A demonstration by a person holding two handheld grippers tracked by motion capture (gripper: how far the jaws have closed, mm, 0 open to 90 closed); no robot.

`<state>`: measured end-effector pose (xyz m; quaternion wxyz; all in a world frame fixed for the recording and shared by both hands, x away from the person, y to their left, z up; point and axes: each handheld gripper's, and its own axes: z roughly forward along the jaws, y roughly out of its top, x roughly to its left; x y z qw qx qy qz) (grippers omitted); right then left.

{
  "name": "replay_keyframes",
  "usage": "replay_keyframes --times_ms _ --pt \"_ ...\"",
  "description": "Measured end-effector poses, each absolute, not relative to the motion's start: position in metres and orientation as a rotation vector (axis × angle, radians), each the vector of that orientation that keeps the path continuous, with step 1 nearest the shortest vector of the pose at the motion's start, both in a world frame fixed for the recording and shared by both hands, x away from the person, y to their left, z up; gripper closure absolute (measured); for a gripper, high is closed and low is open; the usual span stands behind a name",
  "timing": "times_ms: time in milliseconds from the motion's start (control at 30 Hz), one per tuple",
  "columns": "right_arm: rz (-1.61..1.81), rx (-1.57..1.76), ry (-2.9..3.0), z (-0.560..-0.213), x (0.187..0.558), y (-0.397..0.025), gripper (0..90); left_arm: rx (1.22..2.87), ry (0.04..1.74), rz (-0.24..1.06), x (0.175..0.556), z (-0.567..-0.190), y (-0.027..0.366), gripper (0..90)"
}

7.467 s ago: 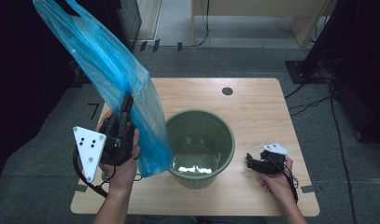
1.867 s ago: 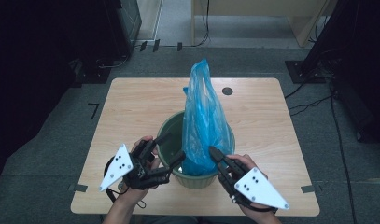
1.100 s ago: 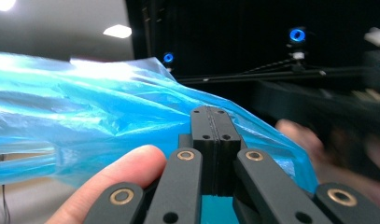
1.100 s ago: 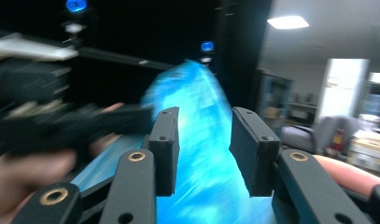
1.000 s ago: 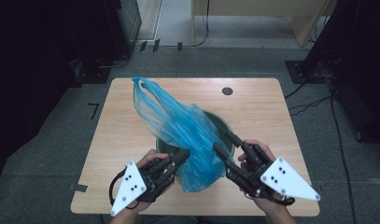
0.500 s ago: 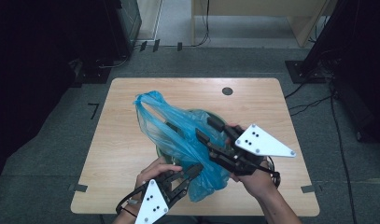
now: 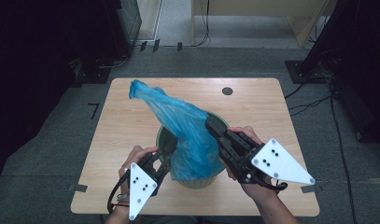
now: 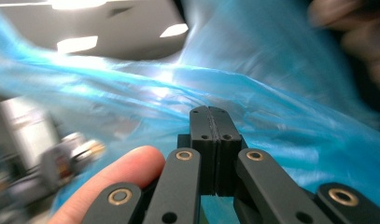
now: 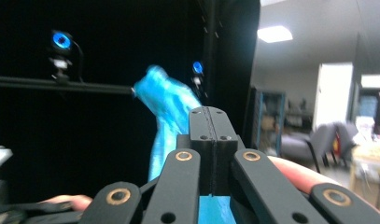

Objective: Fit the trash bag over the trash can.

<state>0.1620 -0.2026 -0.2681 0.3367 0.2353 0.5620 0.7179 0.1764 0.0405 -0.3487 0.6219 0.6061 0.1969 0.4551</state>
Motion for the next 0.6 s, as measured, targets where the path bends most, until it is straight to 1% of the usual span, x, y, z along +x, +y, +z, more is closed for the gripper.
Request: replay_keyframes --times_ms 33,100,167,233,367,433,500,567,600 --pt "1.875 0.587 1.451 -0.269 0.158 -0.203 90.0 1.396 0.485 1.063 0.179 -0.349 0.042 89.4" --pt "1.87 0.559 1.444 -0.272 0.152 -0.204 90.0 1.387 0.53 1.051 0.185 -0.351 0.047 89.4" --pt "1.842 0.552 1.441 -0.275 0.149 -0.205 90.0 1.378 0.528 1.05 0.186 -0.352 0.048 89.4" --pt "1.842 0.547 1.451 -0.28 0.148 -0.208 90.0 1.395 0.534 1.082 0.187 -0.353 0.047 88.9" --pt "1.853 0.539 1.492 -0.298 0.142 -0.217 90.0 1.387 0.597 1.113 0.192 -0.355 0.05 86.1" --pt "1.859 0.522 1.508 -0.307 0.138 -0.222 90.0 1.38 0.628 1.122 0.195 -0.357 0.053 86.1" --pt "1.874 0.498 1.522 -0.315 0.131 -0.227 90.0 1.386 0.648 1.111 0.198 -0.359 0.054 85.7" --pt "1.864 0.467 1.545 -0.319 0.126 -0.228 90.0 1.388 0.643 1.072 0.198 -0.359 0.056 81.5" --pt "1.855 0.444 1.57 -0.323 0.122 -0.228 90.0 1.38 0.64 1.041 0.198 -0.358 0.057 77.3"
